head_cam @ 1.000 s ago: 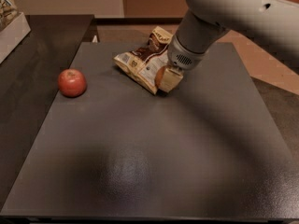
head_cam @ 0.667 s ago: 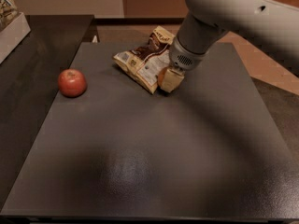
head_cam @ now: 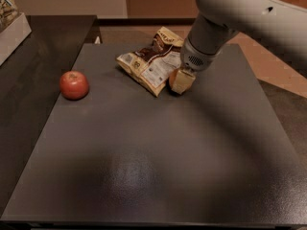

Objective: Move orange near brown chip bag

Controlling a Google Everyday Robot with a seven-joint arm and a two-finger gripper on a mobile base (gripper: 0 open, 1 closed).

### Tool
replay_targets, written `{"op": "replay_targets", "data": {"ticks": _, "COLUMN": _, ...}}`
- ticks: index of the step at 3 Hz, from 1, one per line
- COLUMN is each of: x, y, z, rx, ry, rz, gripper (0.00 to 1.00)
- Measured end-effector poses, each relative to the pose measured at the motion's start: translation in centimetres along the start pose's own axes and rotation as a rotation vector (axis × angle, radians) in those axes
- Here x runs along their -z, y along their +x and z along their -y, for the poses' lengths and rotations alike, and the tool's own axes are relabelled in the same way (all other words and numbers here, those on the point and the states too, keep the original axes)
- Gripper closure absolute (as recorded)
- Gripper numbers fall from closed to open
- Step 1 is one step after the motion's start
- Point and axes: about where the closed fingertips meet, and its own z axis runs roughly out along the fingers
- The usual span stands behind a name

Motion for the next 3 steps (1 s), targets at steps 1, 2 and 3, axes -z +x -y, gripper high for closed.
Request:
{"op": "replay_targets", "data": {"ticks": 1, "x": -0.18, "y": 0.33, "z": 0.10, "rx": 0.001, "ry": -0.002, "rz": 0.002, "gripper": 0.59}}
{"op": "replay_targets", "data": {"ticks": 2, "x": -0.19, "y": 0.32, "z": 0.10, "rx": 0.001, "ry": -0.002, "rz": 0.002, "gripper": 0.36}}
{"op": "replay_targets", "data": {"ticks": 3, "x": -0.24, "y": 0.27, "z": 0.02, "rx": 0.003, "ry": -0.003, "rz": 0.001, "gripper": 0.13}}
